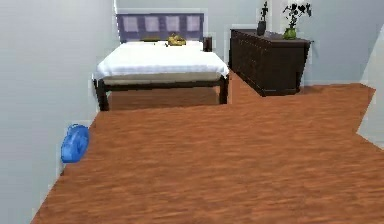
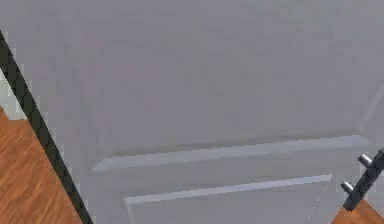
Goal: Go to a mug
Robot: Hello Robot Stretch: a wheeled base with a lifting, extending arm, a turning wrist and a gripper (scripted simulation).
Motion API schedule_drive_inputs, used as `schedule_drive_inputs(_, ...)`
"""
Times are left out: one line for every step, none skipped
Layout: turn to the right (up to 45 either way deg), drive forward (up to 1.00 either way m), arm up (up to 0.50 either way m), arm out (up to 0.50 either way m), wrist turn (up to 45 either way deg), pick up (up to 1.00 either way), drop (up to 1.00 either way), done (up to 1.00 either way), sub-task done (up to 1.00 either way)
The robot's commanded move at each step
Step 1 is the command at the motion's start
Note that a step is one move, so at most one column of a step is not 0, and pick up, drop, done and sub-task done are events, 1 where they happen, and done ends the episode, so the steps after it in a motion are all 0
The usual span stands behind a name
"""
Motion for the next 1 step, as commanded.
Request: schedule_drive_inputs(0.0, 0.3, 0.0, 0.0, 0.0, 0.0, 0.0, 0.0, 0.0)
